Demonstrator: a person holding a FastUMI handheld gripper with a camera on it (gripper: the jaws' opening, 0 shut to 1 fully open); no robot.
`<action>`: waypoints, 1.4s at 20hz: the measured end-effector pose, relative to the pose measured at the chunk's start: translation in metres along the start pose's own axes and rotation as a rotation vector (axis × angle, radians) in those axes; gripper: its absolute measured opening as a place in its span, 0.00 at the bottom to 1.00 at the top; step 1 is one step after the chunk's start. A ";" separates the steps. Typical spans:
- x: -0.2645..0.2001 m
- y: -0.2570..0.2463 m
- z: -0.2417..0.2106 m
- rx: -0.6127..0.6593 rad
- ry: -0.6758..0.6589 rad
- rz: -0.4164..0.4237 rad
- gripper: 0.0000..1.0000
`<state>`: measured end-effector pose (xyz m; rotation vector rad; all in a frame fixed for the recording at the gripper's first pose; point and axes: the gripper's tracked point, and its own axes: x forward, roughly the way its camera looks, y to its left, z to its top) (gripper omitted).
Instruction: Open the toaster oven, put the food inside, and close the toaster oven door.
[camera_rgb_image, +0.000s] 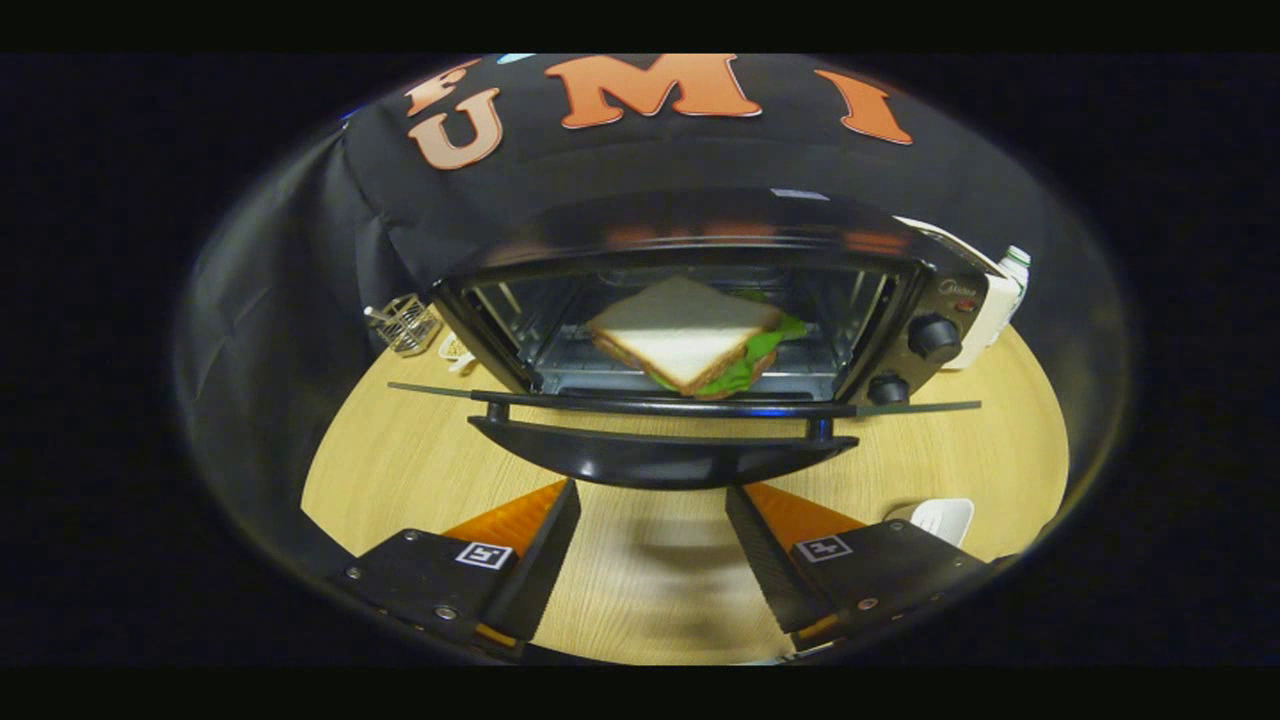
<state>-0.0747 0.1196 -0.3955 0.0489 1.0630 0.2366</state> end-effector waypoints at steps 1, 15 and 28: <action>0.000 -0.002 0.008 0.005 -0.013 -0.001 0.87; -0.063 -0.006 0.135 -0.060 -0.338 -0.027 0.87; -0.284 -0.005 0.299 -0.203 -0.973 -0.174 0.87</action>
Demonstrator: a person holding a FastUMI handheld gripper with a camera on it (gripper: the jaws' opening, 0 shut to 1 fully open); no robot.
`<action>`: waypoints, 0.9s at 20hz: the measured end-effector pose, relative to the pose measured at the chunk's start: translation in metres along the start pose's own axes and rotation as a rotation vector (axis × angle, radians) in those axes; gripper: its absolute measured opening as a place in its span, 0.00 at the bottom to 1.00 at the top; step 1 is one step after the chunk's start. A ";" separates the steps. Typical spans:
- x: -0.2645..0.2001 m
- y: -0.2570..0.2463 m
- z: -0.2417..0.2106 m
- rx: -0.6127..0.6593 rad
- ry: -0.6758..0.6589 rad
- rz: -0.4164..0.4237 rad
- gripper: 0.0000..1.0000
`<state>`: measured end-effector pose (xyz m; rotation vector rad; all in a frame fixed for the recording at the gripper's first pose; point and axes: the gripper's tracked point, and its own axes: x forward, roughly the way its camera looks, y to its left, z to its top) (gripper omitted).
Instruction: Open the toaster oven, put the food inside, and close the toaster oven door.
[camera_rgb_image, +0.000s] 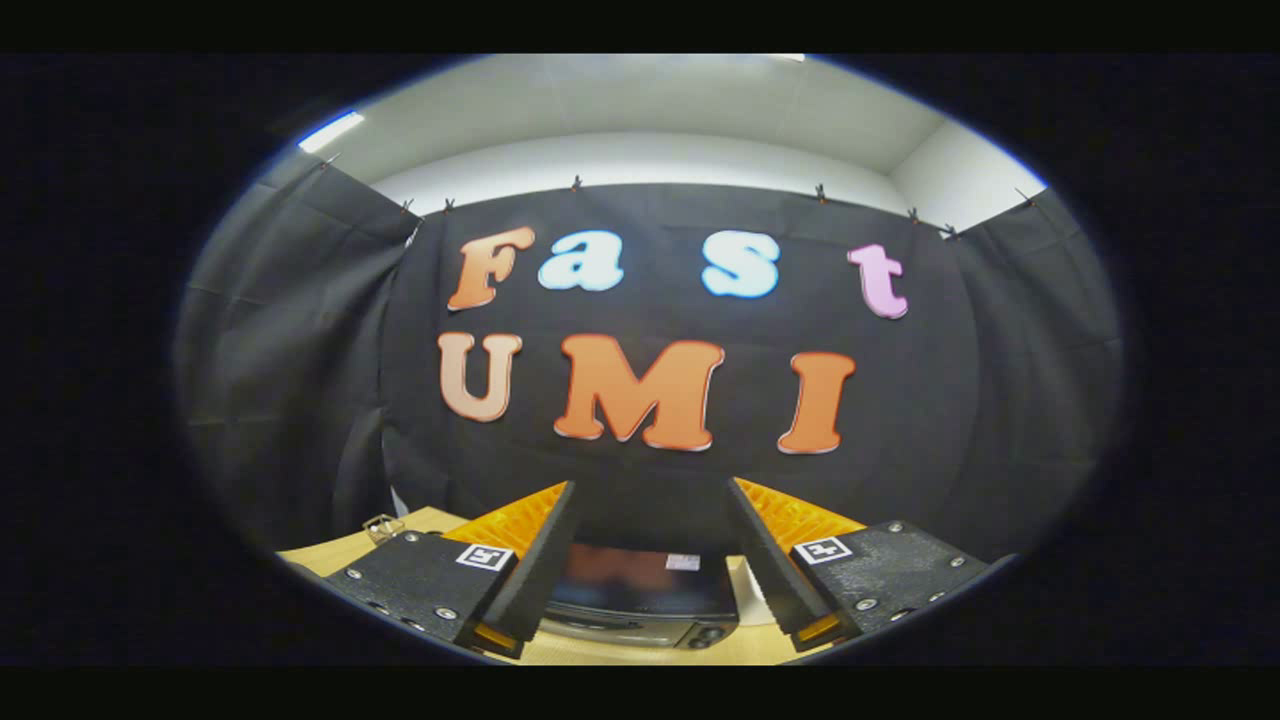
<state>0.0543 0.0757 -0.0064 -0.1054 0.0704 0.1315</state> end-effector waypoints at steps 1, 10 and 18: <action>-0.002 -0.003 0.017 0.003 -0.037 -0.008 0.87; -0.029 -0.026 0.084 0.082 -0.185 -0.043 0.94; -0.045 -0.031 0.095 0.070 -0.261 -0.031 0.97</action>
